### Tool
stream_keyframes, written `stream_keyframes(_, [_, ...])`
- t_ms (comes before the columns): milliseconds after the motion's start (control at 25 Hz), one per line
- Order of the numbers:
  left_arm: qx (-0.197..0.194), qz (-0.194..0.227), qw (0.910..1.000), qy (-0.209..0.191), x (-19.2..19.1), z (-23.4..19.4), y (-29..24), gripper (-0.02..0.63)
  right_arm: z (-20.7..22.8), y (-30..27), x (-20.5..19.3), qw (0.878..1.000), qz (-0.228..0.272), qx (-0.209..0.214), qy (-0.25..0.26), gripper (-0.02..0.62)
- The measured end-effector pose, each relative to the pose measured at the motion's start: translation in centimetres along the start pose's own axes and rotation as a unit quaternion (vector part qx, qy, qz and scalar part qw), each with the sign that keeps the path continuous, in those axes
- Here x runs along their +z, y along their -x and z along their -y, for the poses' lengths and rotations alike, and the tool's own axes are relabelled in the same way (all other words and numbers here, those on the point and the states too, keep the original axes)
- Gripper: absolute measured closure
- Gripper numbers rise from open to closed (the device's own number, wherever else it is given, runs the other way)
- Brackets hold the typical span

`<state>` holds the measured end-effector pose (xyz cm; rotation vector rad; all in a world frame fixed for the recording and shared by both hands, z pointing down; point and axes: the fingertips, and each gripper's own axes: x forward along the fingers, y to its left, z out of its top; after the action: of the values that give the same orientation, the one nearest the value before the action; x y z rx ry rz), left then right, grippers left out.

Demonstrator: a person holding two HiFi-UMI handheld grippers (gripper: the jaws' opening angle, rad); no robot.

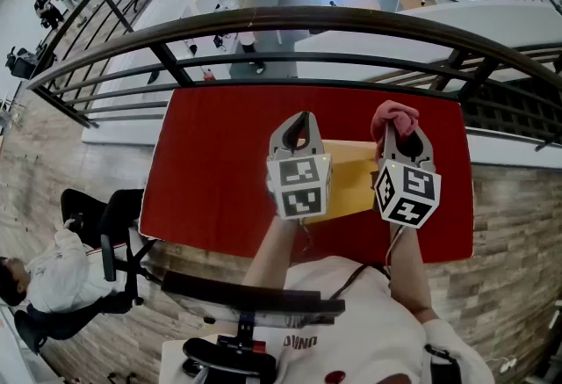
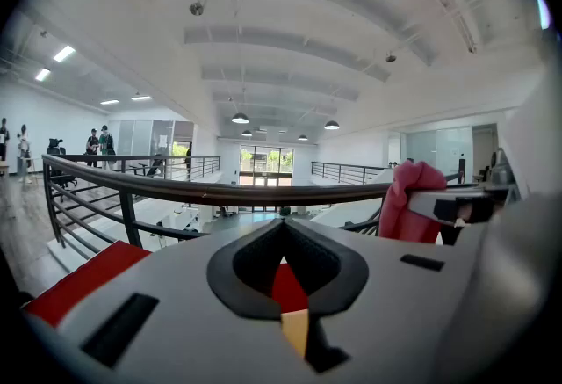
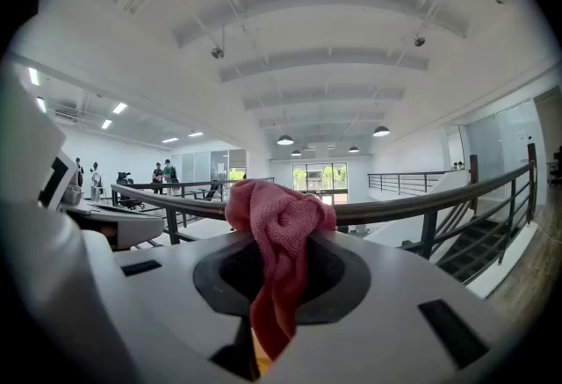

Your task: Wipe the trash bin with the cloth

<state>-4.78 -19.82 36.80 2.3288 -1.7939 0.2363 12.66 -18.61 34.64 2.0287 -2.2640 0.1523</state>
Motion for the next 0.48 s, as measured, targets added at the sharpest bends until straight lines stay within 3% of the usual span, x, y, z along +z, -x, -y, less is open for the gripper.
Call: stream_keyframes(480, [-0.016, 0.006, 0.9998, 0.012, 0.2, 0.26, -0.14, 0.603, 0.32, -0.3, -0.08, 1.0, -0.002, -0.003, 0.001, 0.534])
